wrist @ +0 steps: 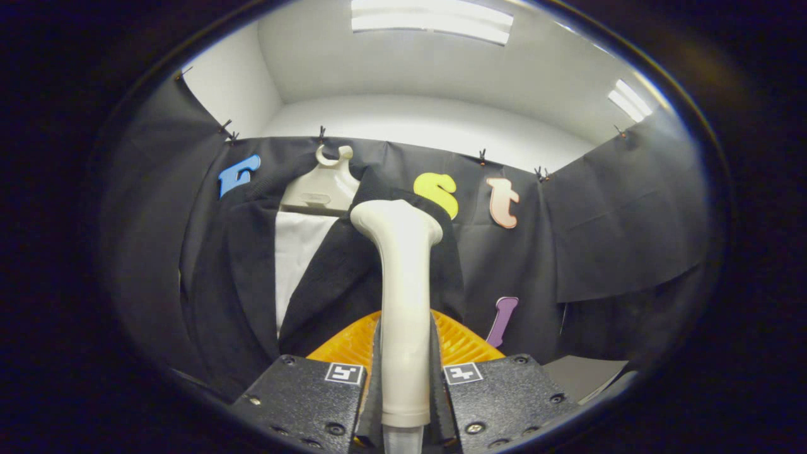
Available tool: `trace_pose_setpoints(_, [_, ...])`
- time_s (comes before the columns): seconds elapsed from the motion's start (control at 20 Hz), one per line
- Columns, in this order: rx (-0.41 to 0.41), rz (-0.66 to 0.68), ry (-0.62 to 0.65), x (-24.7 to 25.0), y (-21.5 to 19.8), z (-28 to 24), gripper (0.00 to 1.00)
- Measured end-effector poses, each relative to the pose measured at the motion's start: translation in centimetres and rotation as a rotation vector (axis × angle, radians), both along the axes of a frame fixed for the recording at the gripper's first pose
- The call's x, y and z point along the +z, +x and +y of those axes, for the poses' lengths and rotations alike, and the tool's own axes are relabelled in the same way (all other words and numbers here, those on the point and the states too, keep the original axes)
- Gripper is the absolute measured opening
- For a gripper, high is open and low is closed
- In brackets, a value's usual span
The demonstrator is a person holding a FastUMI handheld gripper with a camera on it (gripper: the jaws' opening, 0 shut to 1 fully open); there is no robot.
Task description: Iron the clothes twice with a garment steamer, once on the left side and once on the right side.
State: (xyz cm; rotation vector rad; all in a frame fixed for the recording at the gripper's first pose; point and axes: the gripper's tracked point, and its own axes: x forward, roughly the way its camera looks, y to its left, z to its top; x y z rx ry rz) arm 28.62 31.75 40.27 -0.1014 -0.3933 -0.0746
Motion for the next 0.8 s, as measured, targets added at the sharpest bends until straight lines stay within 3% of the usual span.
trace_pose_setpoints(0.8, [0.000,0.137,-0.011,-8.3,-1.6,-0.5,0.33])
